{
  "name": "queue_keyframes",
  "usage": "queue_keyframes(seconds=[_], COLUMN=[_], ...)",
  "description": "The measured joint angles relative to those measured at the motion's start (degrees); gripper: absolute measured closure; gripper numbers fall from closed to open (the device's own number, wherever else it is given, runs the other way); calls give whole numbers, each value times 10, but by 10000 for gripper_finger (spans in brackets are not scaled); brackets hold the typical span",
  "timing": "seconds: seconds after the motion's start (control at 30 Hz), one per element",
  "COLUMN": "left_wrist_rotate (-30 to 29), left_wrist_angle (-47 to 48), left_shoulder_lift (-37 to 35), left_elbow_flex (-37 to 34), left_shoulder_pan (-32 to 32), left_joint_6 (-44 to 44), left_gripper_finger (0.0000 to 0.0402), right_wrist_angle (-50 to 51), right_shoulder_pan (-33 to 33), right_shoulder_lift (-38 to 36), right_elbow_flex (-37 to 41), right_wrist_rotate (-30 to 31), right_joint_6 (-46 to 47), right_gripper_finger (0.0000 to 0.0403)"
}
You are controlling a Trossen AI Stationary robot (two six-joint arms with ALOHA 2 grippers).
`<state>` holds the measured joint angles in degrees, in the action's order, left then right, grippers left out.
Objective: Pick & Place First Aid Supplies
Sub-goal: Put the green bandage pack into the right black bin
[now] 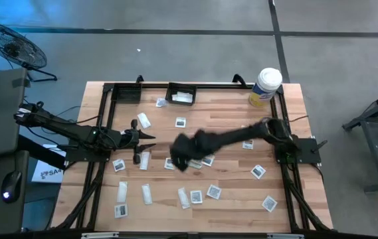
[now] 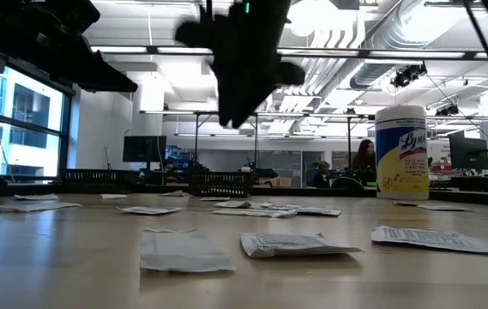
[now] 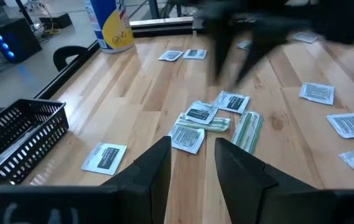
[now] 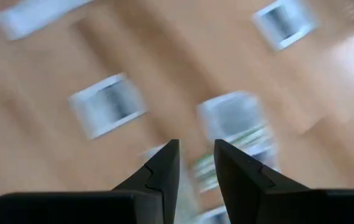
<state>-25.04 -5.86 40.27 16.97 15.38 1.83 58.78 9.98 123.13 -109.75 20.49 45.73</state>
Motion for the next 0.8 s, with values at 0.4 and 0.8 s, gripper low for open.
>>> queue_keyframes(seconds=[0.4,0.8], left_wrist_rotate=[-1,-2], left_wrist_angle=[-6,-5], left_shoulder_lift=[0,0], left_elbow_flex=[0,0], left_shoulder_pan=[0,0], left_joint_6=[0,0], left_gripper_finger=[280,280], right_wrist_angle=[0,74], right_shoulder_pan=[106,80], right_shoulder_lift=[20,60], right_elbow_flex=[0,0], right_wrist_rotate=[23,-89], right_joint_6=[-46,-308], right_gripper_finger=[308,270])
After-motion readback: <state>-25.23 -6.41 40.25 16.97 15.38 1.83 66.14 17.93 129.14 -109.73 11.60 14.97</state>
